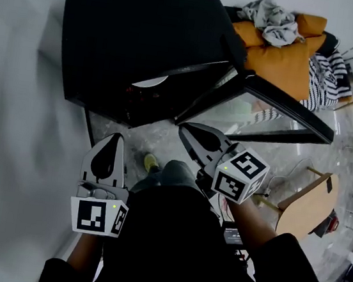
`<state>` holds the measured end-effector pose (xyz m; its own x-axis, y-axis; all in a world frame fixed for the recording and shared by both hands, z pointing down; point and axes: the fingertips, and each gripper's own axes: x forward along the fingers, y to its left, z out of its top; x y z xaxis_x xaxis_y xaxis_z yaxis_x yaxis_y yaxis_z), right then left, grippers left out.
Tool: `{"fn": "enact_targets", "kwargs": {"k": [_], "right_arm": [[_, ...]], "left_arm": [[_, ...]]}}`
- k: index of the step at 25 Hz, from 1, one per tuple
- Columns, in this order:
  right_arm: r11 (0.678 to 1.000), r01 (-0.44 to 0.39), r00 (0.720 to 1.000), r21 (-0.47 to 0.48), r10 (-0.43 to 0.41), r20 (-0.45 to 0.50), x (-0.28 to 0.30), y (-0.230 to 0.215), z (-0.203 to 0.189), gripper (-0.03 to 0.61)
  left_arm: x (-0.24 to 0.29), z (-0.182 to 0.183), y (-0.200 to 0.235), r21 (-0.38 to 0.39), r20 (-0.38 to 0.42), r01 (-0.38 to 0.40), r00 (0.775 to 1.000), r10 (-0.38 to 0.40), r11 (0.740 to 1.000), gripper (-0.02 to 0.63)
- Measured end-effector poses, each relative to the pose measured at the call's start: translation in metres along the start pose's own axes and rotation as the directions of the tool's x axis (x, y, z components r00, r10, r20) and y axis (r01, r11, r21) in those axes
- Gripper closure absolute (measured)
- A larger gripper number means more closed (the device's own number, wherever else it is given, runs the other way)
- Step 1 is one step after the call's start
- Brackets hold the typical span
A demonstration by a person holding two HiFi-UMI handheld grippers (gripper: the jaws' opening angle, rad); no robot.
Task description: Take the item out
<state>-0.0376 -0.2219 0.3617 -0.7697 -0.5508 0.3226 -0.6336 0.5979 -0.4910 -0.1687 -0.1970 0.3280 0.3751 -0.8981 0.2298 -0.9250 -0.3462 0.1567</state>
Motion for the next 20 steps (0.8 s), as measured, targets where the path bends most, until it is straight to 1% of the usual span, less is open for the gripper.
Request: {"fn": "enact_targets", "kwargs": {"k": [3, 6, 9, 11, 12, 15, 17, 20], "right_arm": [[0.996, 0.012, 1.0, 0.09, -0.013, 0.012, 0.014, -0.01, -0.006, 0.572], [0.984, 0.049, 0.997, 0.17, -0.057, 0.045, 0.025, -0.025, -0.008, 0.572], [0.979, 0.074, 0.994, 0.188, -0.088, 0.07, 0.036, -0.036, -0.01, 0.572], [0.977, 0.066, 0.994, 0.203, -0.081, 0.07, 0.045, -0.041, -0.011, 0.572], [0.974, 0.055, 0.995, 0.22, -0.072, 0.067, 0.051, -0.043, -0.012, 0.557], [0.949, 0.027, 0.997, 0.314, -0.047, 0.058, 0.069, -0.053, -0.016, 0.538], [0.926, 0.014, 0.997, 0.378, -0.04, 0.062, 0.078, -0.063, -0.016, 0.506], [0.896, 0.006, 0.997, 0.445, -0.041, 0.069, 0.094, -0.075, -0.014, 0.488]], "left_arm": [[0.0, -0.005, 0.008, -0.002, -0.008, -0.011, 1.0, 0.011, 1.0, 0.604], [-0.001, -0.01, 0.009, 0.001, -0.02, -0.014, 1.0, 0.014, 1.0, 0.604], [-0.001, -0.016, 0.008, 0.002, -0.026, -0.02, 0.999, 0.02, 1.0, 0.604], [0.001, -0.019, 0.006, 0.003, -0.03, -0.023, 0.999, 0.023, 1.0, 0.604], [0.002, -0.02, 0.006, 0.004, -0.033, -0.027, 0.999, 0.027, 1.0, 0.604], [0.004, -0.018, 0.006, 0.011, -0.04, -0.041, 0.998, 0.042, 0.999, 0.604], [0.005, -0.013, 0.004, 0.017, -0.034, -0.05, 0.998, 0.05, 0.999, 0.604], [0.006, -0.007, 0.007, 0.021, -0.034, -0.07, 0.997, 0.071, 0.997, 0.604]]}}
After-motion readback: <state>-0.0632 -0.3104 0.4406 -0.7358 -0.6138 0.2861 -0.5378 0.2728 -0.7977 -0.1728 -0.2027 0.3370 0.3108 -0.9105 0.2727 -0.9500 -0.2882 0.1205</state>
